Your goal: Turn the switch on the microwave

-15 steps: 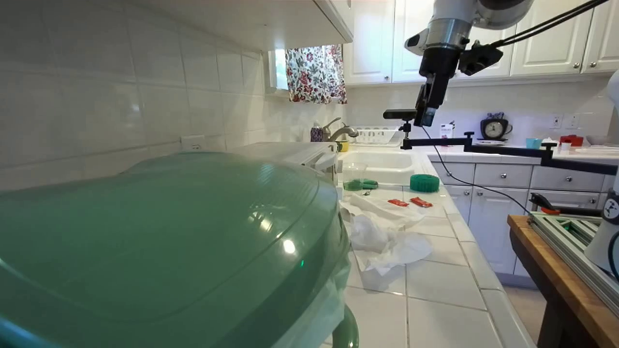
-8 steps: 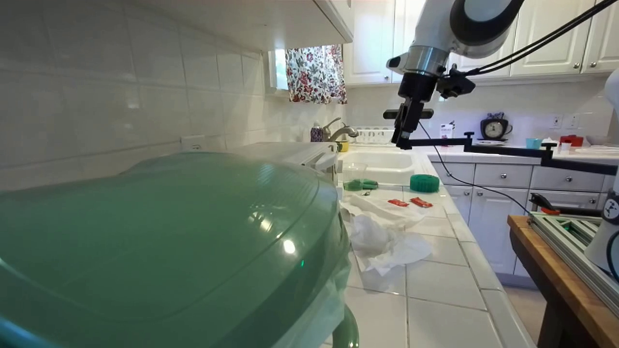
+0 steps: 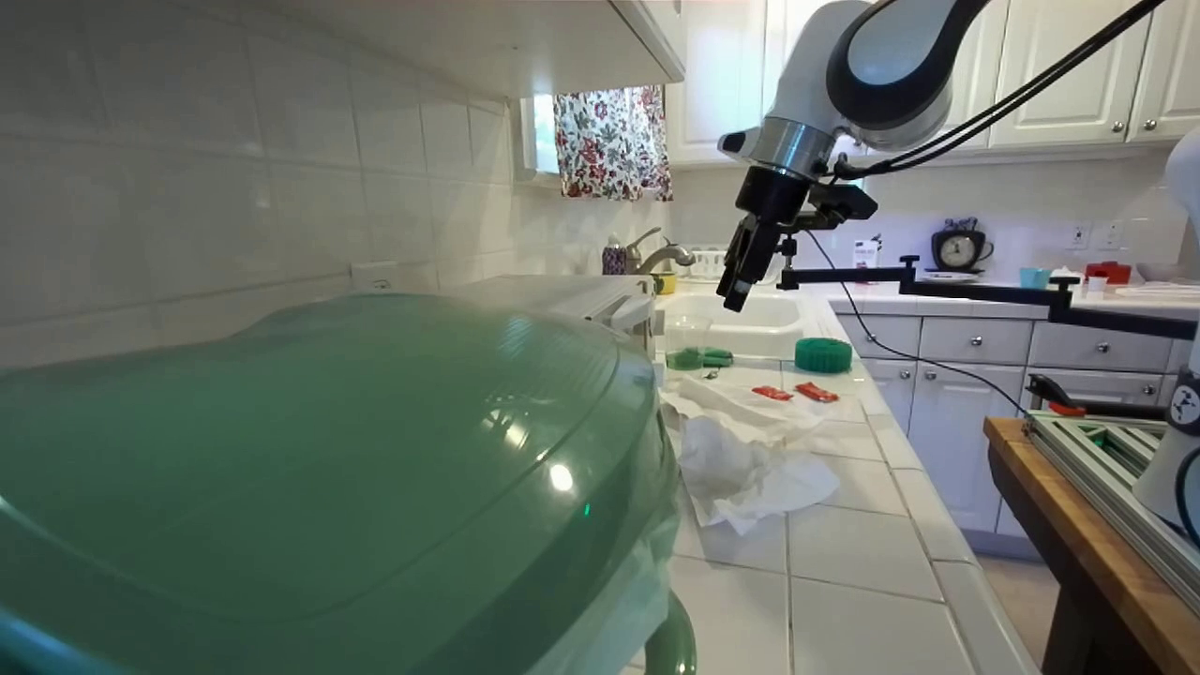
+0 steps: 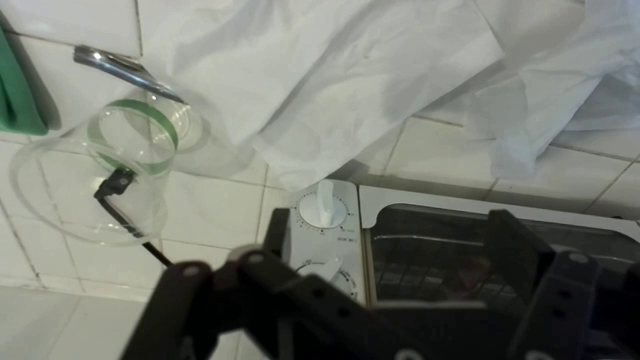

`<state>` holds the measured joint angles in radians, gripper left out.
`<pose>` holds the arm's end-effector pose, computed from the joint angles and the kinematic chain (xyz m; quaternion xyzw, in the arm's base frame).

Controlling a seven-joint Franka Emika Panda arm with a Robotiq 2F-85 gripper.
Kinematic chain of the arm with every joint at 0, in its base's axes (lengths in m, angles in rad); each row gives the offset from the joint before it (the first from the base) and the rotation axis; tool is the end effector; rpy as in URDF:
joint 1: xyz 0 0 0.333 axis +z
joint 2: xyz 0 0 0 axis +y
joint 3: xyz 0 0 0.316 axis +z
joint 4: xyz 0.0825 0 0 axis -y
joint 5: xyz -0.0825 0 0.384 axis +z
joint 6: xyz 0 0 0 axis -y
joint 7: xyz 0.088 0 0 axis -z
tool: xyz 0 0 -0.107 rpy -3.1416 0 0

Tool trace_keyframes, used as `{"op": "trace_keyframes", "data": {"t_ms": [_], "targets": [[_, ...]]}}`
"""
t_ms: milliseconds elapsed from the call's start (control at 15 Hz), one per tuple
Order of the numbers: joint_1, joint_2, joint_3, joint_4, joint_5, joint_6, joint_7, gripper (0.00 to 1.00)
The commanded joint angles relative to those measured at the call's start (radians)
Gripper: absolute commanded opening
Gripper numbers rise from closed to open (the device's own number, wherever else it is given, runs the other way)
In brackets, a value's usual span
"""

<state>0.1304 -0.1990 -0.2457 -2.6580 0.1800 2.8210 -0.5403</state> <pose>0.4405 -0.0583 0.3407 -0.9741 -0.1274 -0.1866 0.0073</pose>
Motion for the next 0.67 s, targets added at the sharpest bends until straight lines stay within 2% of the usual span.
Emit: {"op": "trace_keyframes", "data": {"t_ms": [0,200,267,333,600], "targets": [[-0.018,-0.003,0.02,0.0,0.004,-0.003,-0.001,1.0],[-0.019,-0.006,0.019,0.0,0.004,-0.004,-0.001,1.0],[-0.027,0.024,0.016,0.007,-0.001,0.033,0.001,1.0],[0.018,0.038,-0.021,0.015,0.054,0.044,-0.039,1.0],[0.065,0.1,-0.039,0.034,0.155,0.114,-0.095,1.0]]}}
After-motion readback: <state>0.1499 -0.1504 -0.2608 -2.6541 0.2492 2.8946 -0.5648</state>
